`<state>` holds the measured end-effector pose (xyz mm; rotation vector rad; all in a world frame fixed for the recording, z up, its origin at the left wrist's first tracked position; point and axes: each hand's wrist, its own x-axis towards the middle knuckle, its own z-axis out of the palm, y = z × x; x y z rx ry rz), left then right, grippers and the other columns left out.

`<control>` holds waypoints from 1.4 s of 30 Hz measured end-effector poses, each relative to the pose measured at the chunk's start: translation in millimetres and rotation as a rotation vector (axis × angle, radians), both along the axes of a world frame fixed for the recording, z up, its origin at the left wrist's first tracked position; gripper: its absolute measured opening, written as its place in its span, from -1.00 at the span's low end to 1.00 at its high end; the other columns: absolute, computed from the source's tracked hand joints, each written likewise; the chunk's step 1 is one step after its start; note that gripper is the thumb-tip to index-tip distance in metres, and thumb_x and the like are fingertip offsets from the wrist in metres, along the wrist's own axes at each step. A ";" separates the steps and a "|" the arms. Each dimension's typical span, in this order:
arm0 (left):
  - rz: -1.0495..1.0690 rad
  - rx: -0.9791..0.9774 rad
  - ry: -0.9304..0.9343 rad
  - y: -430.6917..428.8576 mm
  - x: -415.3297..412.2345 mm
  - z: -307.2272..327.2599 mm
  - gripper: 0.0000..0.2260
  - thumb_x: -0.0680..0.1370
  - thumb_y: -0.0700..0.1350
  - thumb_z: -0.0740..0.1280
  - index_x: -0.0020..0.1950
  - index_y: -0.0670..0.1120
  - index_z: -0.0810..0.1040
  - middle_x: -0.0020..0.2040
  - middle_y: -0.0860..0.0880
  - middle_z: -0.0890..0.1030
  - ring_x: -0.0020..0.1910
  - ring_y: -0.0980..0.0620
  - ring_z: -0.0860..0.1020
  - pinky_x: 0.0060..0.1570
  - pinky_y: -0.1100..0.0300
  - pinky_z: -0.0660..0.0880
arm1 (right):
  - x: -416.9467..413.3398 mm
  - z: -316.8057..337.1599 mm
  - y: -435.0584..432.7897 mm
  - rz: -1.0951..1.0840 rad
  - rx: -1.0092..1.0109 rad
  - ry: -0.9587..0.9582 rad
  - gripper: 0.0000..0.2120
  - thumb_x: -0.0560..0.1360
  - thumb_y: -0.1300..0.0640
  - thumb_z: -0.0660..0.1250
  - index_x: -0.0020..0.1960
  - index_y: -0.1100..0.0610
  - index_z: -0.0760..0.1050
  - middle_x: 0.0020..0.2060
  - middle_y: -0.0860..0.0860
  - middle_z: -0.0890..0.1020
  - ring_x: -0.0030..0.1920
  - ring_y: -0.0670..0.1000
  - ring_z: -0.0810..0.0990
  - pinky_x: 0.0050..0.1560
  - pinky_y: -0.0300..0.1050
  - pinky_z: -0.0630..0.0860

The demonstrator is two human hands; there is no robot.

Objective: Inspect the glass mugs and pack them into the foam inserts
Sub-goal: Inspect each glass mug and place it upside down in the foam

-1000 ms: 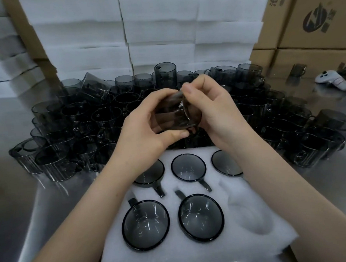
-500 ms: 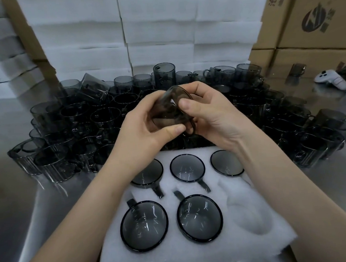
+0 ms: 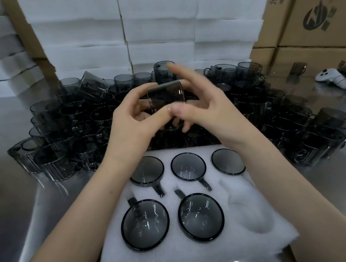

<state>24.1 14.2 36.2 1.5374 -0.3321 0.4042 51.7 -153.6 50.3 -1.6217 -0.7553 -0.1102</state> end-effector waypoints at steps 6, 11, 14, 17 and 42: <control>-0.097 -0.124 0.124 2.4 3.4 -0.1 -0.62 0.44 0.02 0.36 0.25 -0.03 0.57 -0.15 0.01 0.60 -0.36 0.08 0.51 -0.36 0.24 0.43 | 0.6 -1.5 0.7 -0.020 0.013 0.045 -0.44 0.49 0.17 0.40 0.44 -0.07 0.34 0.24 0.03 0.56 -0.04 0.13 0.65 -0.19 0.06 0.64; -0.100 -0.228 0.125 0.9 1.1 1.7 -0.73 0.46 -0.04 0.39 0.13 -0.08 0.55 -0.17 0.02 0.65 -0.39 -0.03 0.61 -0.39 0.21 0.52 | -3.8 0.6 2.8 -0.112 0.051 -0.112 -0.69 0.53 0.15 0.34 0.21 -0.13 0.41 0.19 -0.06 0.51 -0.10 0.08 0.62 -0.23 0.07 0.65; -0.052 -0.201 0.078 -1.1 -0.7 1.8 -0.79 0.48 -0.06 0.40 0.09 -0.06 0.55 -0.22 0.04 0.68 -0.38 -0.06 0.65 -0.40 0.19 0.55 | -7.7 2.8 4.3 -0.207 -0.012 -0.248 -0.79 0.47 0.06 0.40 0.05 -0.12 0.44 0.17 -0.02 0.50 -0.20 0.15 0.60 -0.27 0.04 0.58; 0.014 -0.197 0.044 -2.3 -2.7 2.7 -0.75 0.47 -0.04 0.43 0.08 -0.09 0.54 -0.25 0.02 0.67 -0.38 -0.06 0.67 -0.41 0.18 0.56 | -12.5 3.6 5.2 -0.252 -0.087 -0.362 -0.79 0.41 -0.02 0.44 -0.04 -0.08 0.44 0.19 0.01 0.48 -0.10 -0.01 0.55 -0.22 -0.10 0.53; 0.194 -0.152 0.203 6.9 3.1 4.1 -0.83 0.49 0.07 0.42 -0.30 0.14 0.68 -0.42 0.13 0.53 -0.50 0.14 0.43 -0.43 0.26 0.37 | -17.5 5.8 6.6 -0.129 -0.540 -0.433 -0.89 0.58 0.20 0.26 0.03 0.20 0.55 -0.34 -0.06 0.56 -0.33 -0.10 0.51 -0.25 -0.18 0.46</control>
